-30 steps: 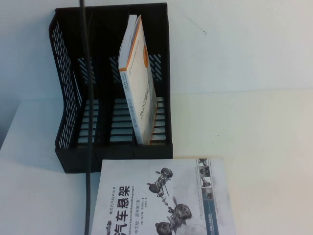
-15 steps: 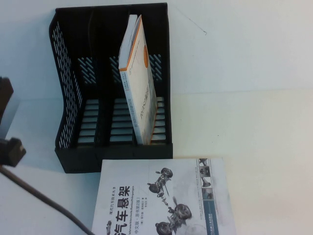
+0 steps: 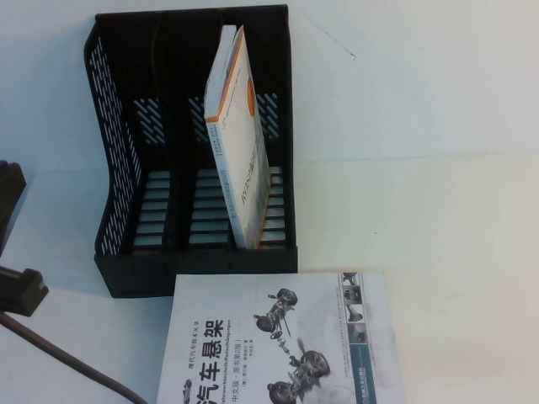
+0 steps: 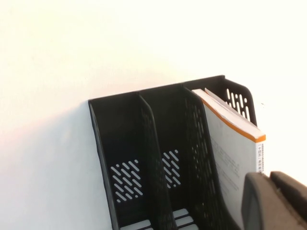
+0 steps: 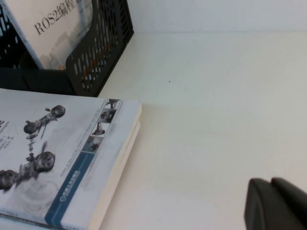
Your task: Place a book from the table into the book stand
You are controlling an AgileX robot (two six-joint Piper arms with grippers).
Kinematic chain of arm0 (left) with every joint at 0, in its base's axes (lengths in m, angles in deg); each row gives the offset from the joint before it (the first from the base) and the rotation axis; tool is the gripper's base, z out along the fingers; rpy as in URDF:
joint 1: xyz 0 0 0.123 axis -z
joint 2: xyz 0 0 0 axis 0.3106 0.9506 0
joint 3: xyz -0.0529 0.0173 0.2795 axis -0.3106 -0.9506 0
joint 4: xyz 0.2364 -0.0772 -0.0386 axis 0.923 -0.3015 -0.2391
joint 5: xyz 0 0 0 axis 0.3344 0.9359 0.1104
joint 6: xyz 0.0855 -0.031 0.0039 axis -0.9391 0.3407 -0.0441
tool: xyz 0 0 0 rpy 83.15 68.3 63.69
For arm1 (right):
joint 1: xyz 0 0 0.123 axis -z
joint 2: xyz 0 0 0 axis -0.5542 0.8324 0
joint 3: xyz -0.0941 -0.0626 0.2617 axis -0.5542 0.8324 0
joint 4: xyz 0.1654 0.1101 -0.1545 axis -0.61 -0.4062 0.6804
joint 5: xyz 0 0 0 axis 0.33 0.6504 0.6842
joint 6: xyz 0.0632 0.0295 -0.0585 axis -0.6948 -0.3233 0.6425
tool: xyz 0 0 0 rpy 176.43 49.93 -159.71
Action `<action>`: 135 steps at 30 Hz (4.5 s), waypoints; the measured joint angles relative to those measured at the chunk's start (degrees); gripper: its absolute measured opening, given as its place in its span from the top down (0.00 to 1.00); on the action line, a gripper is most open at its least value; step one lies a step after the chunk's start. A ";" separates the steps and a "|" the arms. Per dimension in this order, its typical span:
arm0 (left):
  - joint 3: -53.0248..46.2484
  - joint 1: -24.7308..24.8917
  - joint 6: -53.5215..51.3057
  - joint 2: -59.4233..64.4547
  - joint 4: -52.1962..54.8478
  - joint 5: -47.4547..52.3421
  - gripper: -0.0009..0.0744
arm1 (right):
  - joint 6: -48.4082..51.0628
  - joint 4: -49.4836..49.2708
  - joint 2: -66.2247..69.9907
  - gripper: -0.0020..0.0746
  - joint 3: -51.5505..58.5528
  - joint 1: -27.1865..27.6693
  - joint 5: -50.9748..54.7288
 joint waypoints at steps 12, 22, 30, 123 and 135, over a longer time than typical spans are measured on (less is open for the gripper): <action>0.00 0.00 -0.04 0.00 -0.13 0.00 0.99 | 0.00 -0.10 0.00 0.97 0.00 0.00 0.00; -5.40 -9.09 0.00 -10.93 -0.13 1.39 0.99 | 0.00 -0.10 0.00 0.97 0.00 0.00 0.13; -23.35 -16.32 2.11 -23.30 -0.18 2.17 0.99 | 0.00 -0.10 0.00 0.97 0.00 0.00 0.26; -31.40 -17.41 -2.55 -37.27 -11.11 21.29 0.99 | 9.46 -5.74 -9.31 0.97 9.25 18.09 -6.91; -31.40 -17.41 -2.61 -37.27 -11.11 21.72 0.99 | 25.48 -15.72 -12.04 0.97 18.68 34.42 -14.05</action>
